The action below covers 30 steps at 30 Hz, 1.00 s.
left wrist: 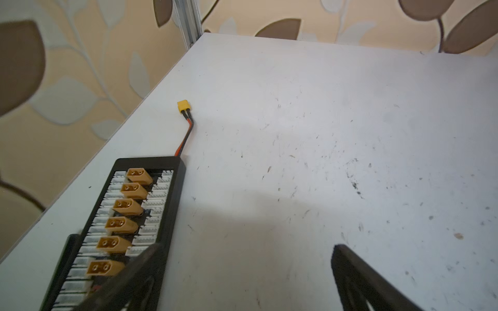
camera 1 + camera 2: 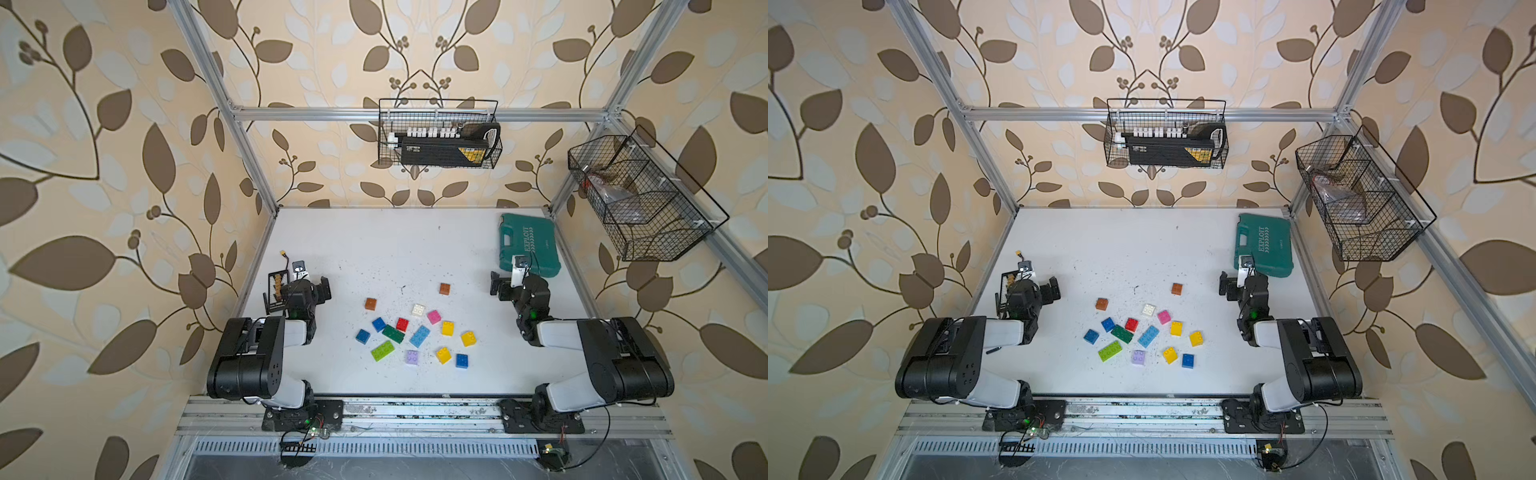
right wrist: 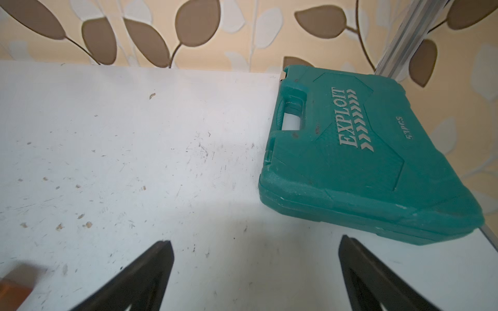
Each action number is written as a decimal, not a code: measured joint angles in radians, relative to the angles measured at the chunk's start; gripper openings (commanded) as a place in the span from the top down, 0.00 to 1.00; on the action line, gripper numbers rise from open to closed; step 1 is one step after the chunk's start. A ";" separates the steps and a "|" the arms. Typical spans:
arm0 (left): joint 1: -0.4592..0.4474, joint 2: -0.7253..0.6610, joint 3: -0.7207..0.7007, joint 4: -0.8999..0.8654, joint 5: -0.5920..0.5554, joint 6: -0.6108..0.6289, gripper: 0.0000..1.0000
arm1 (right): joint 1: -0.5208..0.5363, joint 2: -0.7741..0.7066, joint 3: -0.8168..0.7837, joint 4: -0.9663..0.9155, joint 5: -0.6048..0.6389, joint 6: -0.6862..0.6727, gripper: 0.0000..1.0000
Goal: Assemble the number 1 with lego
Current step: Move the lego brick at the center of the board.
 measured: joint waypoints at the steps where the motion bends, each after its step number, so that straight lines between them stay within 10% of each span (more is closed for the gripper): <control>1: 0.000 0.000 0.000 0.000 0.000 0.000 0.01 | 0.000 0.000 0.000 0.000 0.000 0.000 0.01; 30: 0.036 -0.022 0.052 -0.127 0.022 -0.019 0.01 | 0.074 -0.092 -0.017 -0.065 0.100 -0.011 0.01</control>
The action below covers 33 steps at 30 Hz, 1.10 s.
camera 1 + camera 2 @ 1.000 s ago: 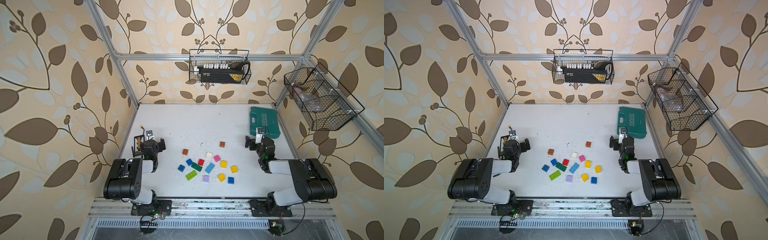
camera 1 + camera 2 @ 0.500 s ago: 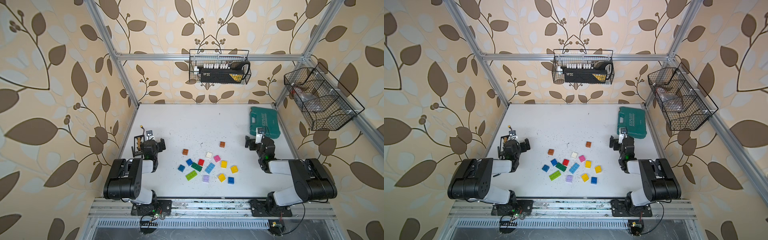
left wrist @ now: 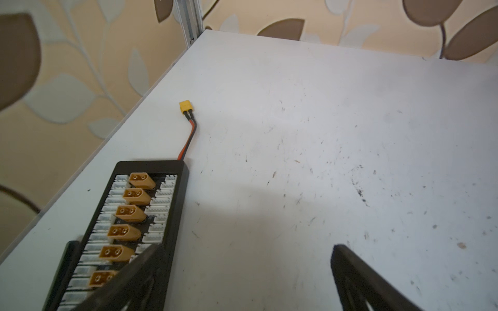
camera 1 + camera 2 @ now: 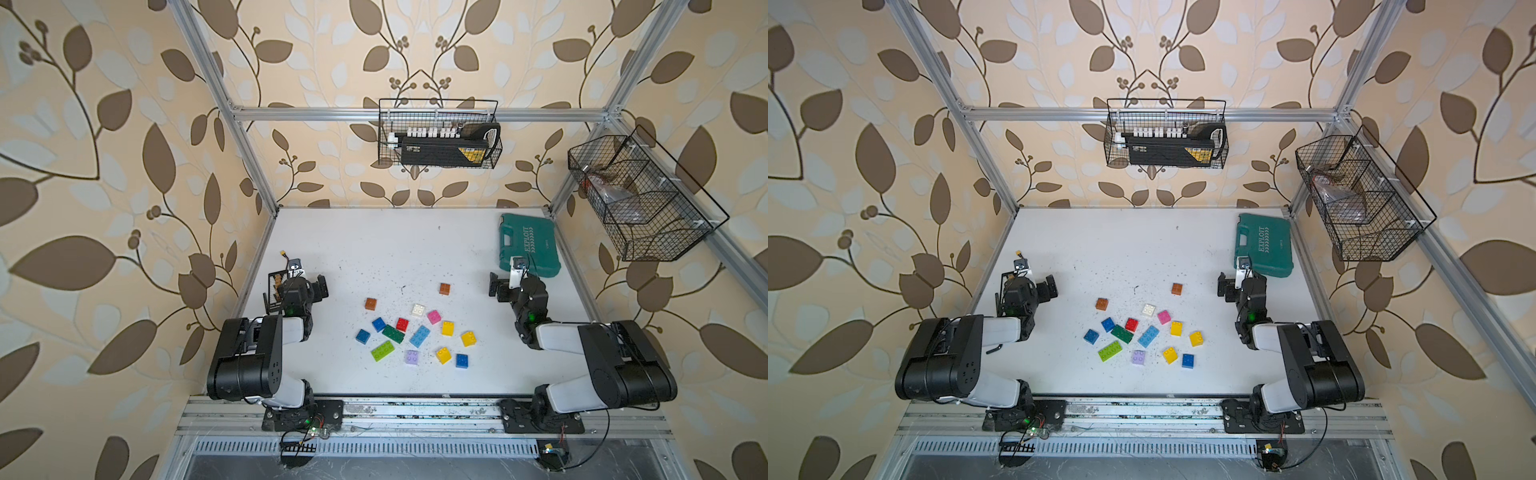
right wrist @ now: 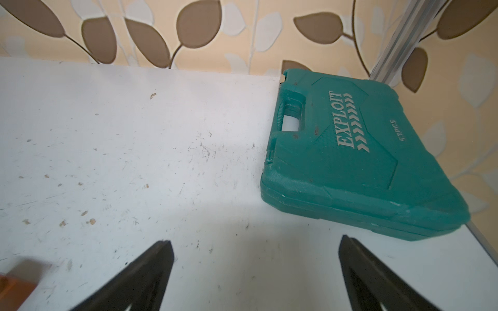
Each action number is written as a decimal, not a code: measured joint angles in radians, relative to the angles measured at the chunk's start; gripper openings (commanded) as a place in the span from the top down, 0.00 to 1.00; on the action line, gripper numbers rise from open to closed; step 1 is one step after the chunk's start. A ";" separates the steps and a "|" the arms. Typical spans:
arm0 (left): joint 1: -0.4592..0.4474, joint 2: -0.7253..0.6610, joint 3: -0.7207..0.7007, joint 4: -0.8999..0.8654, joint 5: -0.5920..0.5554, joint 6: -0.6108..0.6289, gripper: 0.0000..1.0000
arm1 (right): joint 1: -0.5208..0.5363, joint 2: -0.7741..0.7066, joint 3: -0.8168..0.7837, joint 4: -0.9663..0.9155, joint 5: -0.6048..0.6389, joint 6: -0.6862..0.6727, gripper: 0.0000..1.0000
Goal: Assemble the number 1 with lego
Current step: Move the lego brick at the center of the board.
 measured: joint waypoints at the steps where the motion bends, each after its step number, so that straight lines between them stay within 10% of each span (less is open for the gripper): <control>1: -0.006 -0.019 0.038 -0.098 -0.022 -0.017 0.01 | 0.022 -0.062 0.019 -0.092 0.016 0.002 0.01; 11: -0.052 -0.052 0.867 -1.142 -0.114 -0.378 0.01 | 0.066 -0.440 0.581 -0.889 -0.068 0.267 0.00; 16: -0.056 -0.201 0.903 -1.430 -0.066 -0.419 0.01 | 0.061 -0.362 0.726 -1.250 -0.283 0.338 0.05; 25: -0.058 -0.416 0.879 -1.758 0.200 -0.423 0.01 | 0.753 -0.278 0.764 -1.658 -0.113 0.632 0.07; 33: -0.085 -0.574 0.877 -1.890 0.354 -0.416 0.01 | 1.072 -0.008 0.825 -1.687 0.026 0.846 0.08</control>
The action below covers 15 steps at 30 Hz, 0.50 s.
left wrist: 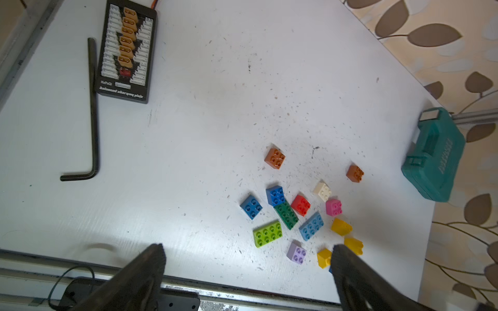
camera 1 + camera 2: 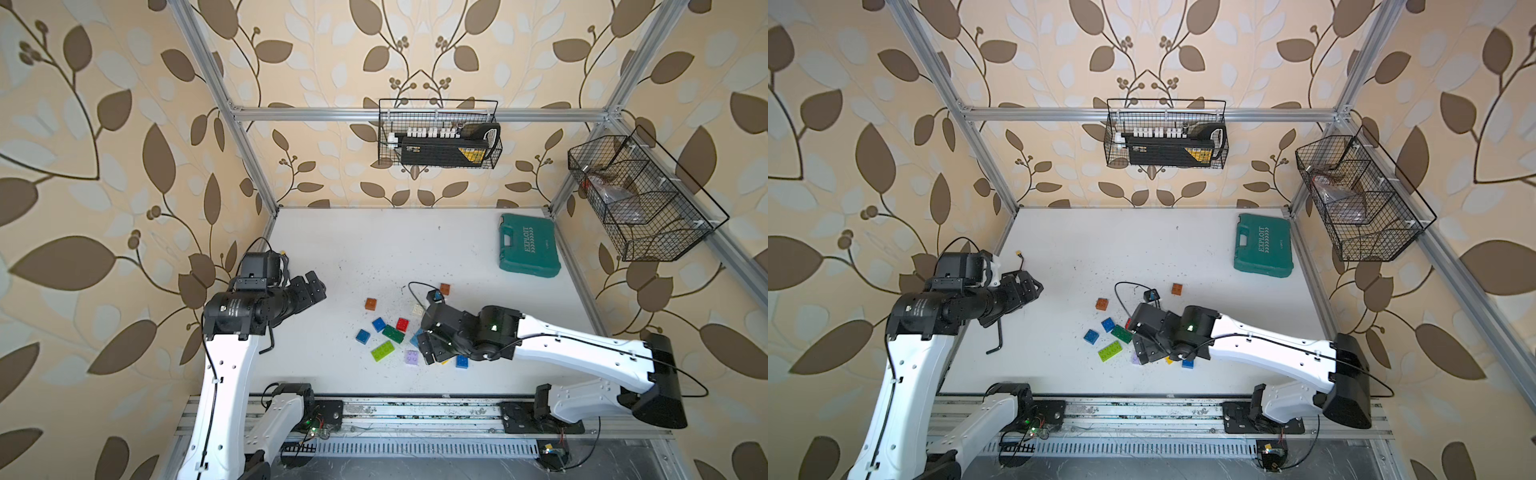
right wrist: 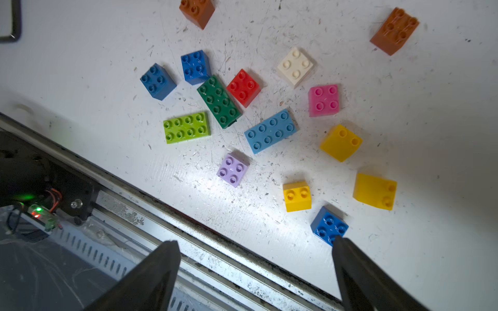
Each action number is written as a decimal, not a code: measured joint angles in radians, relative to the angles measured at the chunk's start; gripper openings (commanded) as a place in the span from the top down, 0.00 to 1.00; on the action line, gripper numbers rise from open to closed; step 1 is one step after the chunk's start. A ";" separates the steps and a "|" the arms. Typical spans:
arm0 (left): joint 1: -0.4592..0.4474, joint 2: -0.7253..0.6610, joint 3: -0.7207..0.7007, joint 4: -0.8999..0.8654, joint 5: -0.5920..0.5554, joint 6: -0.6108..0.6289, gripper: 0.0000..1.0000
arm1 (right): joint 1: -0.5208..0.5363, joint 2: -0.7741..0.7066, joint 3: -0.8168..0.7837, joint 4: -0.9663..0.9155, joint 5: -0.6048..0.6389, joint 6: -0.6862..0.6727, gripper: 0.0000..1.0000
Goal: Assemble the number 1 with lego
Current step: Move the lego brick at the center of the board.
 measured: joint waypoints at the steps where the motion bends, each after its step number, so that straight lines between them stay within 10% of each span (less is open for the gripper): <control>1: 0.000 -0.019 -0.005 -0.005 0.020 0.001 0.01 | 0.011 0.026 -0.001 0.010 0.004 0.023 0.08; 15: 0.000 -0.059 -0.219 0.139 0.171 0.045 0.01 | -0.139 0.069 -0.199 0.344 -0.087 0.303 0.14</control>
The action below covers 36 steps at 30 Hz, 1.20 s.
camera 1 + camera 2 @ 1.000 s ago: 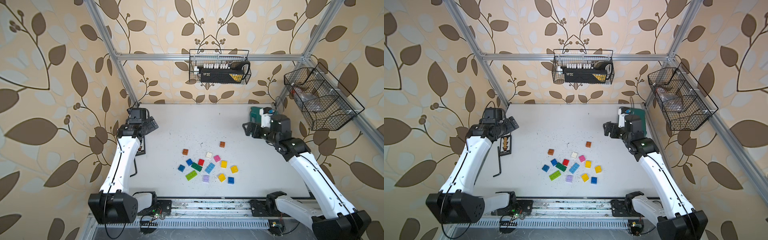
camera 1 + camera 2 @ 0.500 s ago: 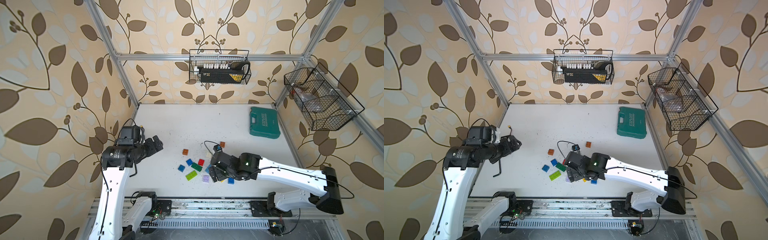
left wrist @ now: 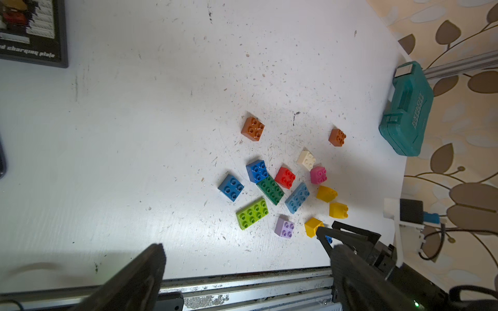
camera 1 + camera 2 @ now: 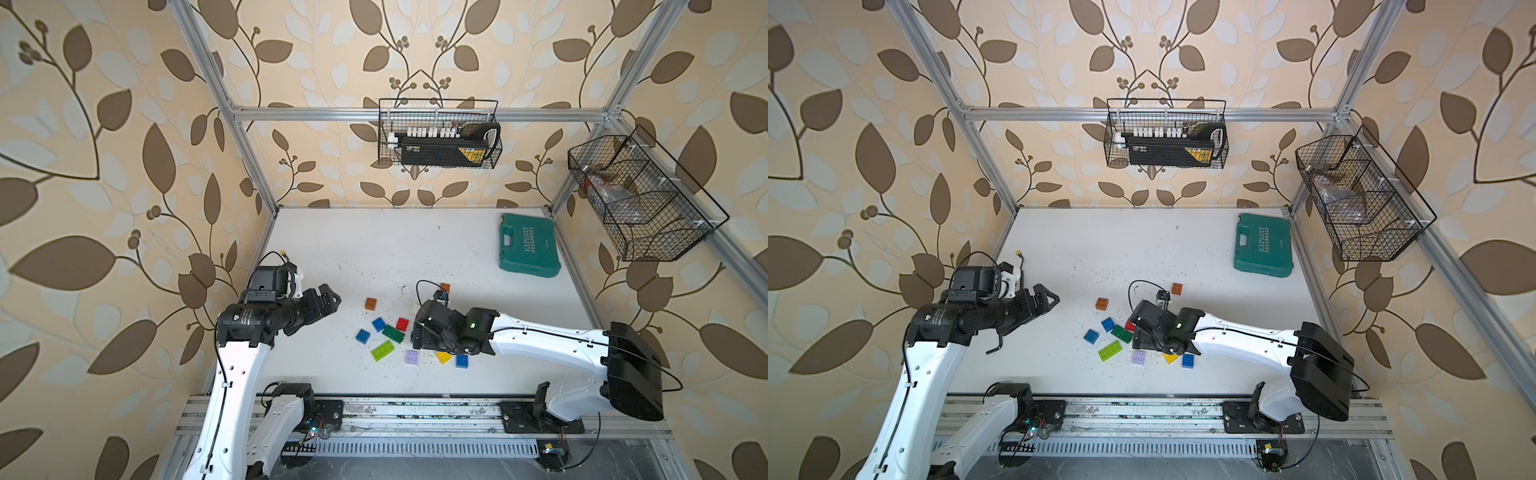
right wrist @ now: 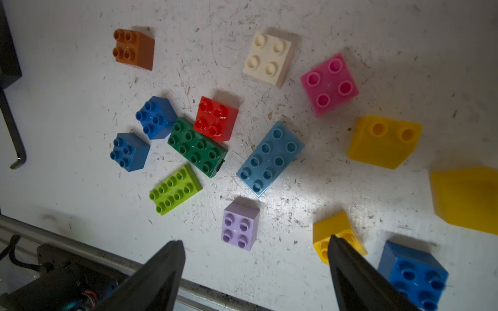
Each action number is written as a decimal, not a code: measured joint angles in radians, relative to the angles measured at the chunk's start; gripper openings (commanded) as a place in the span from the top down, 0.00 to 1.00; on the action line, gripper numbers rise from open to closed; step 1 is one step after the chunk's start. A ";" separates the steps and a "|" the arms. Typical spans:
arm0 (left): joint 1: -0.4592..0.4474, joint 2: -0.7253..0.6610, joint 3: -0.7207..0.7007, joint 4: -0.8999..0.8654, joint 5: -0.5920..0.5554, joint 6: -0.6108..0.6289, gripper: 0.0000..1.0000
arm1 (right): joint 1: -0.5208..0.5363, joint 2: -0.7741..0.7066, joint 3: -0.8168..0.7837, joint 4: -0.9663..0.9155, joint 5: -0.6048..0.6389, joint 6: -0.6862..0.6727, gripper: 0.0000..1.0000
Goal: Assemble the number 1 with lego
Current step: Move the lego brick at the center of the board.
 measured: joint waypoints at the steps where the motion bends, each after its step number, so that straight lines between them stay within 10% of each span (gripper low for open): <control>1: 0.000 -0.005 -0.008 0.010 0.005 0.002 0.01 | 0.000 0.006 0.001 0.006 -0.002 0.009 0.14; 24: 0.000 -0.016 -0.047 0.080 0.054 0.022 0.01 | -0.028 0.227 0.059 0.003 -0.032 0.160 0.15; 36: 0.000 -0.018 -0.047 0.080 0.054 0.022 0.01 | -0.049 0.385 0.206 -0.001 -0.038 0.114 0.32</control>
